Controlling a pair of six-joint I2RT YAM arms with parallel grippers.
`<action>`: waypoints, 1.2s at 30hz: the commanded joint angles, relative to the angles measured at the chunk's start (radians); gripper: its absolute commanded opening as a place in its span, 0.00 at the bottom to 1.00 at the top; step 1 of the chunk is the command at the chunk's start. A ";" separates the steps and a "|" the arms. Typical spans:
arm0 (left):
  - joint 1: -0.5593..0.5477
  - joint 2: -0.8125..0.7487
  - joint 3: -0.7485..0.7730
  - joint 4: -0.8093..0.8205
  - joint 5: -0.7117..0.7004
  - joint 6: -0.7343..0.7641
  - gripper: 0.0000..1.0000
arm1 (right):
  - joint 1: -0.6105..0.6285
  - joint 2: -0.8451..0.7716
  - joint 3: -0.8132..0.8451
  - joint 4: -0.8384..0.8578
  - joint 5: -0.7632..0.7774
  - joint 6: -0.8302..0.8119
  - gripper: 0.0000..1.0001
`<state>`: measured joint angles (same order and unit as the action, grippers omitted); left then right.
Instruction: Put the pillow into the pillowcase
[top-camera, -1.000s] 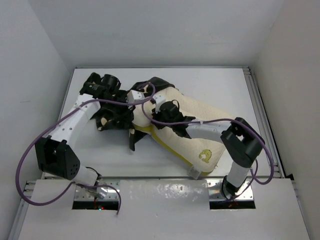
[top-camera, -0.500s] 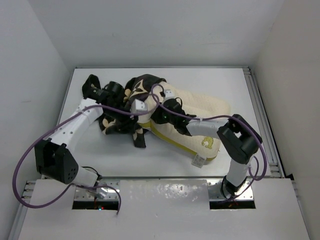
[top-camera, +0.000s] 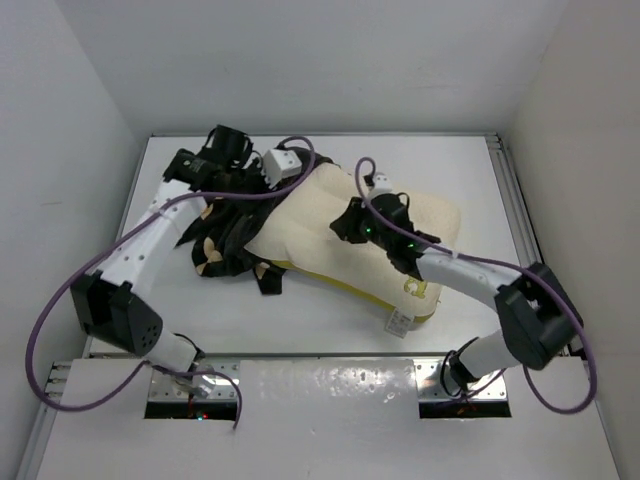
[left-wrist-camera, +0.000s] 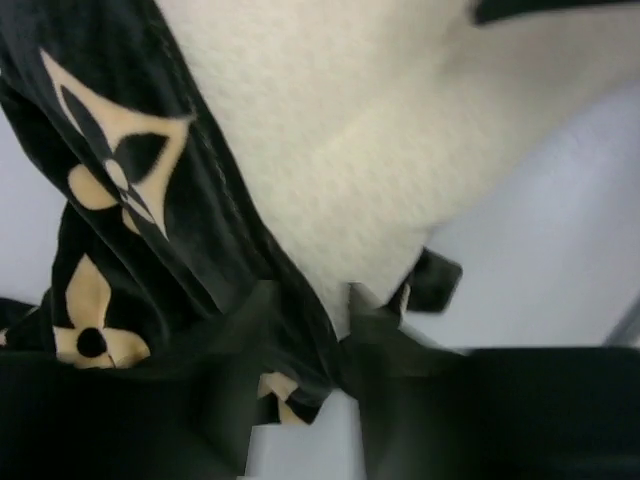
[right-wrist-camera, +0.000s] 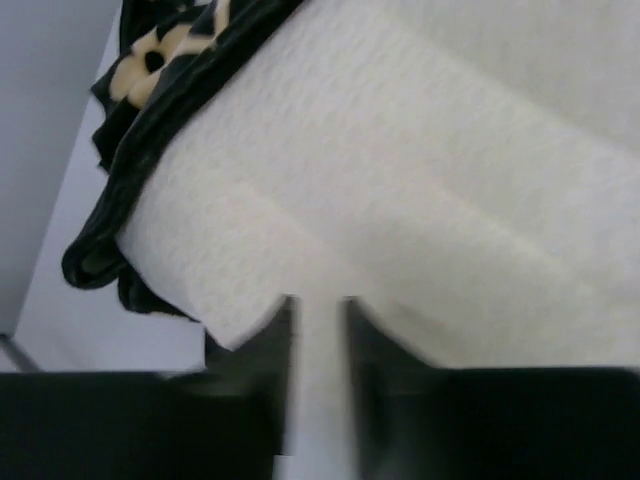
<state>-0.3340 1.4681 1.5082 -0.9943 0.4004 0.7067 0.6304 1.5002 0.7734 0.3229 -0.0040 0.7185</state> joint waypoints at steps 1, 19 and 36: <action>-0.079 0.154 0.046 0.169 -0.208 -0.156 0.42 | -0.053 -0.115 -0.002 -0.160 0.102 -0.008 0.38; -0.172 0.368 0.090 0.483 -0.634 -0.289 0.82 | -0.626 -0.520 -0.353 -0.432 -0.028 0.005 0.99; -0.166 0.430 0.237 0.349 -0.405 -0.247 0.00 | -0.643 -0.271 -0.497 0.003 -0.347 0.004 0.17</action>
<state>-0.4709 1.9602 1.6474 -0.6136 -0.1474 0.4595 -0.0460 1.1877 0.2939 0.2462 -0.1989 0.7219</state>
